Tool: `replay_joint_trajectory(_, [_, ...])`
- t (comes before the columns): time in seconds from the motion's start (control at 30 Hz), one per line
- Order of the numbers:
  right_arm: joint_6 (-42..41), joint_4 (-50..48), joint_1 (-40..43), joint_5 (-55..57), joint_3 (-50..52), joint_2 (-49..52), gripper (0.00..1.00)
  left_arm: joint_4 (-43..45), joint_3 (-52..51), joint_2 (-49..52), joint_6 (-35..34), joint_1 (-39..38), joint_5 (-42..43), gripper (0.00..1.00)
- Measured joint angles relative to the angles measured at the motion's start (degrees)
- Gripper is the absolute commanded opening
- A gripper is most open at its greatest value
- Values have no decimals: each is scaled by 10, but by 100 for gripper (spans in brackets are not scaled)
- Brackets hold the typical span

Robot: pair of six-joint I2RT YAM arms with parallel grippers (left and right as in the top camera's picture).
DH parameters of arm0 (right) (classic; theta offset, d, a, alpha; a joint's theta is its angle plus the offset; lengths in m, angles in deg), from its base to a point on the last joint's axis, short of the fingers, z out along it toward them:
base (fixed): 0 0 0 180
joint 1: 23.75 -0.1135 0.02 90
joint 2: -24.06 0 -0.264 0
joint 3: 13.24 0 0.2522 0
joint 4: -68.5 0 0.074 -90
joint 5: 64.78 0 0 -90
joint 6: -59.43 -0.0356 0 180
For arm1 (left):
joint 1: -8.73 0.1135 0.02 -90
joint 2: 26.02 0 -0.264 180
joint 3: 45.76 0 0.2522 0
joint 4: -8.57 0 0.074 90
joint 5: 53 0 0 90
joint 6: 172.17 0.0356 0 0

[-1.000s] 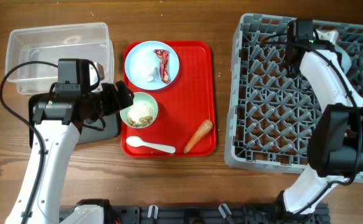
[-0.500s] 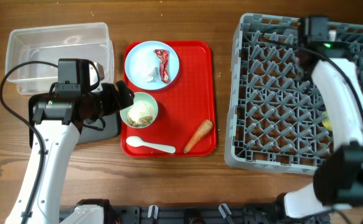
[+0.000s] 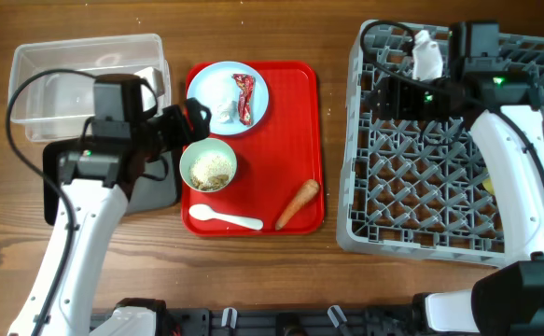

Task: Sort waste into correct bins and load items into the dishwasher rack
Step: 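Move the left gripper over the light-blue plate, then grasp the white tissue on the plate with the left gripper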

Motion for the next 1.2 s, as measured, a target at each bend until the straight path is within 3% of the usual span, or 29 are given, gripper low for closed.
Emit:
replay_joint_trajectory(0.13, [0,8,-15,0,0,0,72,17,22,57,2,-44,-51,99])
replay_joint_trajectory(0.37, [0,20,-15,3,0,0,72,17,154,212,22,-70,-110,100])
replay_joint_trajectory(0.6, [0,27,-15,4,0,0,72,45,168,323,24,-70,-123,99])
replay_joint_trajectory(1.2, [0,35,-15,4,0,0,72,112,168,403,26,-70,-123,95])
